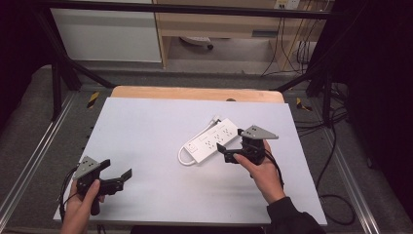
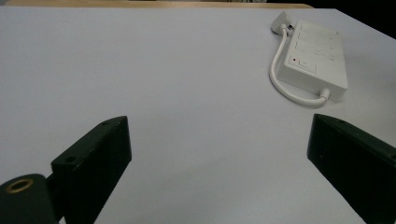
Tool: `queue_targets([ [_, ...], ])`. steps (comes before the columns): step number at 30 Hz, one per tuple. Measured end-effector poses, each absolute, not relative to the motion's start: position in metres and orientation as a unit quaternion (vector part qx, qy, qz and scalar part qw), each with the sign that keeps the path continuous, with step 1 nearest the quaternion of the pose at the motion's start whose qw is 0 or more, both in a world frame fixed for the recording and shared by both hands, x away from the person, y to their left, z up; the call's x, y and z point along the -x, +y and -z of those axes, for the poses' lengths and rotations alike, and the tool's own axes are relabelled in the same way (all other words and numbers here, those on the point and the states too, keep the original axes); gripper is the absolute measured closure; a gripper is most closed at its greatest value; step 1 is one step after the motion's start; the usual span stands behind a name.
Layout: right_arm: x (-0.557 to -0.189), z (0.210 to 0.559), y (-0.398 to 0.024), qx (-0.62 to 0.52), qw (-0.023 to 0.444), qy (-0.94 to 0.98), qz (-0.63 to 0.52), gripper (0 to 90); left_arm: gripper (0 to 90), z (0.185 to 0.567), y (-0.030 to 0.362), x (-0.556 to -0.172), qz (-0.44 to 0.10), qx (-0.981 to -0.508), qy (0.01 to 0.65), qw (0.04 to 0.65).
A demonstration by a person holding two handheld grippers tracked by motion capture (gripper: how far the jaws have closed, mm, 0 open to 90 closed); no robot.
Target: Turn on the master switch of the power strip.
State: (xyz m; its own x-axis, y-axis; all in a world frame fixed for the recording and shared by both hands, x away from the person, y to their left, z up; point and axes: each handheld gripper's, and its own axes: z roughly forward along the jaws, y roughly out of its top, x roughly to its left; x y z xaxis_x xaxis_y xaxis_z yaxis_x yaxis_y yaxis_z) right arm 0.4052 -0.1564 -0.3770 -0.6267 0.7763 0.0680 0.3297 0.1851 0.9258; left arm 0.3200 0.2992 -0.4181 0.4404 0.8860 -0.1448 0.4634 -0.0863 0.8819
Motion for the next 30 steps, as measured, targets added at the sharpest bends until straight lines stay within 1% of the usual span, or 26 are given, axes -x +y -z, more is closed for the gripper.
queue_targets([
  [5,-0.409,0.375,-0.153,-0.377,0.212,0.733,-0.524,7.0,6.2,0.418,0.299,-0.320,-0.222,-0.703,0.481,0.474],
  [8,-0.410,0.375,-0.150,-0.375,0.214,0.734,-0.524,6.2,6.2,0.418,0.299,-0.320,-0.222,-0.703,0.482,0.474],
  [10,-0.412,0.375,-0.148,-0.378,0.216,0.734,-0.521,3.4,6.2,0.418,0.299,-0.320,-0.221,-0.703,0.482,0.474],
  [15,-0.415,0.374,-0.141,-0.381,0.219,0.737,-0.513,3.4,6.2,0.418,0.298,-0.320,-0.219,-0.703,0.482,0.475],
  [20,-0.417,0.373,-0.135,-0.373,0.222,0.741,-0.513,9.0,6.2,0.418,0.298,-0.320,-0.218,-0.703,0.482,0.475],
  [24,-0.418,0.372,-0.131,-0.361,0.219,0.743,-0.520,20.2,6.2,0.418,0.298,-0.320,-0.219,-0.703,0.483,0.474],
  [27,-0.419,0.372,-0.129,-0.357,0.219,0.743,-0.522,22.9,6.2,0.418,0.298,-0.320,-0.219,-0.703,0.483,0.474],
  [30,-0.419,0.371,-0.126,-0.354,0.222,0.743,-0.522,32.4,6.2,0.418,0.298,-0.321,-0.219,-0.703,0.483,0.474],
])
